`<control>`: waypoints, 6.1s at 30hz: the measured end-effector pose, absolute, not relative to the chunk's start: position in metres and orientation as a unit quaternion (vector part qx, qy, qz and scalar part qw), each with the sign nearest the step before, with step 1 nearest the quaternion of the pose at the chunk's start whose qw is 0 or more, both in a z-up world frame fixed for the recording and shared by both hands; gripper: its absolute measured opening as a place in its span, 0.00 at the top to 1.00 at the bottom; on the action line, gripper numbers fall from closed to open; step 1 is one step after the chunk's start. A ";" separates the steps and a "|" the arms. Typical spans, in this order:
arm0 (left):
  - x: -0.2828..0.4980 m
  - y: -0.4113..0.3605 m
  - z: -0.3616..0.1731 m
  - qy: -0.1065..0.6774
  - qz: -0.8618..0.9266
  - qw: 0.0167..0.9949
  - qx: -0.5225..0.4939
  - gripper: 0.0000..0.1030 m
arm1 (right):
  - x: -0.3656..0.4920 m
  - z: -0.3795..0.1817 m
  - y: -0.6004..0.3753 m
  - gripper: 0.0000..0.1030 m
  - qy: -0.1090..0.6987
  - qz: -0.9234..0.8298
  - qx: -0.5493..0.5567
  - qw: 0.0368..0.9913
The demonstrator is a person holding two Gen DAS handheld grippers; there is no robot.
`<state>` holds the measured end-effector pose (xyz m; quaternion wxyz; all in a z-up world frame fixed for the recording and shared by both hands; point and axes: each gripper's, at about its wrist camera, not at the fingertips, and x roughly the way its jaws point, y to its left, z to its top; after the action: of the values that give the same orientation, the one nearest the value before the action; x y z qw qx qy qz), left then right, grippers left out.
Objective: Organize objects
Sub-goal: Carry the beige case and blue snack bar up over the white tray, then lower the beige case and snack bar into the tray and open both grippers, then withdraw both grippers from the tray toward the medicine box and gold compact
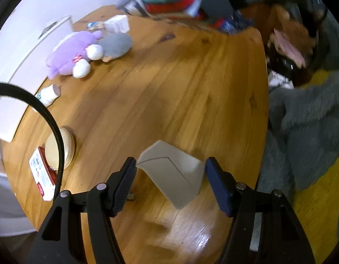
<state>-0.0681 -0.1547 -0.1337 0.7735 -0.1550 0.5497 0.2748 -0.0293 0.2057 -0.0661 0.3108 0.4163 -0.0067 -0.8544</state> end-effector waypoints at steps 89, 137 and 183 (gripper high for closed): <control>-0.195 0.222 -0.032 0.402 0.682 0.532 -0.300 0.31 | -0.434 -0.074 0.198 0.37 -0.157 -0.841 0.504 0.116; -0.194 -0.066 0.097 0.330 0.679 0.615 -0.227 0.21 | -0.135 0.081 0.188 0.37 -0.075 -0.935 0.310 0.158; -0.235 -0.085 -0.092 0.369 0.635 0.575 -0.361 0.21 | -0.085 -0.113 0.089 0.37 0.068 -0.859 0.433 0.263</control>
<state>-0.2351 -0.0853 -0.0920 0.5749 -0.3607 0.3686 0.6352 -0.0854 0.0890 -0.1133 0.2627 0.4333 0.0682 -0.8594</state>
